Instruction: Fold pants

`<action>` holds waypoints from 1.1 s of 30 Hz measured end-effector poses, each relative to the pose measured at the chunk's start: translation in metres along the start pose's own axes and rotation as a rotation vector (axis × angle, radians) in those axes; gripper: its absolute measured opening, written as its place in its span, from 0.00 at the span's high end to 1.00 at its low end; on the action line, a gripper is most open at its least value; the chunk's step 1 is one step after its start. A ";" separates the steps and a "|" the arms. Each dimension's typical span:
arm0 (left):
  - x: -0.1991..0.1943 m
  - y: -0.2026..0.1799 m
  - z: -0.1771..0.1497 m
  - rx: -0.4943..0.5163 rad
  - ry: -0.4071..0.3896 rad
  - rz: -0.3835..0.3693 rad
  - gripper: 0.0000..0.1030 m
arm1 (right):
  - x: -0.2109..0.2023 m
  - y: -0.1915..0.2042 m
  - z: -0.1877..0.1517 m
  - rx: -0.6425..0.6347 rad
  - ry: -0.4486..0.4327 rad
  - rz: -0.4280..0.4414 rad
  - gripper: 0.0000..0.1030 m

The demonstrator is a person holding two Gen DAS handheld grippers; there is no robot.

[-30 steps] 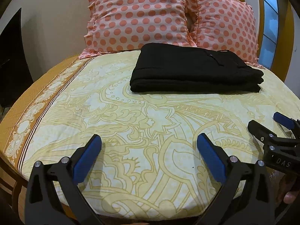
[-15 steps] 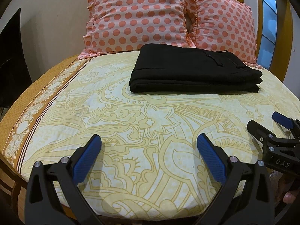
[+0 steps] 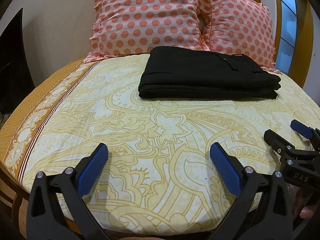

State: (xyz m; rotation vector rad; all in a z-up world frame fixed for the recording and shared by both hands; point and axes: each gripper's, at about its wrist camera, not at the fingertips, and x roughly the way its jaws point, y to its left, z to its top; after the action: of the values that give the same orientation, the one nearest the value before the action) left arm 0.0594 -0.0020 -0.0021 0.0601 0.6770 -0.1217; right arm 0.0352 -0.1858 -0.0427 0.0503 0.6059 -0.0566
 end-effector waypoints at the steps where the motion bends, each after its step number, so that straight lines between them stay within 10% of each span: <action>1: 0.000 -0.001 0.000 -0.003 0.003 0.004 0.02 | 0.000 0.000 0.000 0.000 0.000 0.000 0.01; 33: 0.001 0.000 -0.001 -0.009 0.004 0.010 0.02 | 0.001 0.003 -0.001 0.004 -0.003 -0.005 0.01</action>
State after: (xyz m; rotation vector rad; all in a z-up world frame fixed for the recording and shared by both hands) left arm 0.0595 -0.0025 -0.0030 0.0552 0.6813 -0.1095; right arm 0.0355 -0.1833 -0.0436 0.0521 0.6030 -0.0628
